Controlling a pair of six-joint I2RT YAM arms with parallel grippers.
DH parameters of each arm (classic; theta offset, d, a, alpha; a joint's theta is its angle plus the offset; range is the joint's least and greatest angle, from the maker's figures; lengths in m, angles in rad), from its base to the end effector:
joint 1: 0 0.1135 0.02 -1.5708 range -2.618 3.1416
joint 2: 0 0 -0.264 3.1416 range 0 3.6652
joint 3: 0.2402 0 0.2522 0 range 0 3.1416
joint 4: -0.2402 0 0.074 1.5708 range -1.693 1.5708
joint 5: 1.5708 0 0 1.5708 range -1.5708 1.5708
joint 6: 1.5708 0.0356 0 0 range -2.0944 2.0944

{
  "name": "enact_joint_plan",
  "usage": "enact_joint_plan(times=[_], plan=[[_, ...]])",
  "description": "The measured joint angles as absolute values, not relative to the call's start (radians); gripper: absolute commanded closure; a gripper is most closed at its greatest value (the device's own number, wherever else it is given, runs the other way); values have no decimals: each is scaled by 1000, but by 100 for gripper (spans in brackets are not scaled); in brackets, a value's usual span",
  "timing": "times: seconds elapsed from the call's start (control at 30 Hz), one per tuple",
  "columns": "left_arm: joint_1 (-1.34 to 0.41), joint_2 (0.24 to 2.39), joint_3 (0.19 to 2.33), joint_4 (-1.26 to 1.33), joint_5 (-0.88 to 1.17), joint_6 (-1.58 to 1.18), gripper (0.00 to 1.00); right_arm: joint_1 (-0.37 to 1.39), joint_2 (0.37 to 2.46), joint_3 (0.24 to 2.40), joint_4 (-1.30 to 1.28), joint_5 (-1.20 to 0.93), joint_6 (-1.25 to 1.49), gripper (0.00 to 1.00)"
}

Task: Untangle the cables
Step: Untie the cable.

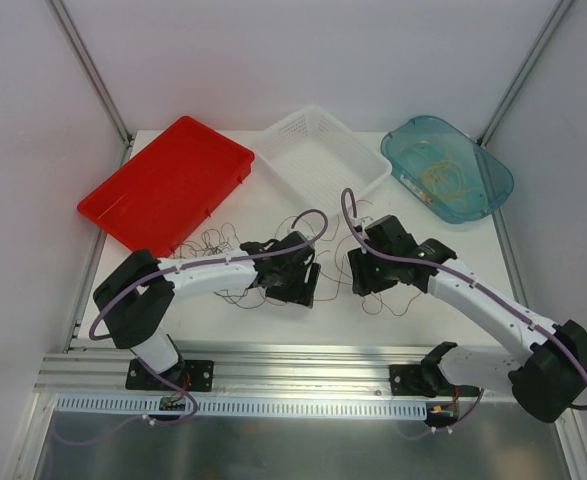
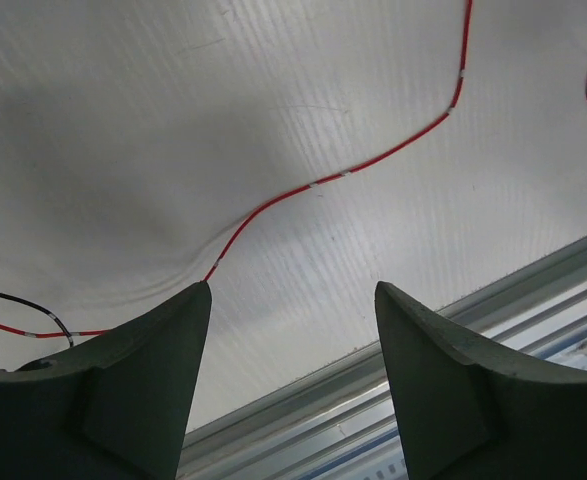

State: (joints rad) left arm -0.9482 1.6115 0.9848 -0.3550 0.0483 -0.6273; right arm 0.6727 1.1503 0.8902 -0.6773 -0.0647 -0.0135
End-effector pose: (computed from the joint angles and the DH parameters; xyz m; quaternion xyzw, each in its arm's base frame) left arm 0.1882 -0.2652 0.1911 0.1598 0.9432 -0.2220 0.1884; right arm 0.1778 0.1446 0.2612 -0.3290 0.8910 0.1298 0.2846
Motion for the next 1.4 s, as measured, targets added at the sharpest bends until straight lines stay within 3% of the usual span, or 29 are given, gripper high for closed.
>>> enact_joint_plan(times=[0.23,0.33,0.43,0.47,0.57,0.73,1.17,1.4], plan=[[-943,1633,948,-339,41,-700,38,672,1221,859,-689,49,17,55],[-925,1628,912,-335,46,-741,40,670,1242,838,-685,68,25,59],[-898,1612,890,-317,44,-771,40,669,1261,817,-685,76,30,78],[-890,1605,883,-313,44,-775,40,669,1266,813,-685,76,32,88],[-864,1576,852,-307,44,-789,40,669,1269,812,-688,74,34,99],[-790,1512,785,-300,50,-801,40,669,1197,904,-796,74,13,99],[-587,1324,627,-322,51,-793,41,605,996,1731,-1042,254,-166,99],[-535,1273,599,-357,47,-774,39,603,962,1862,-989,267,-207,99]])
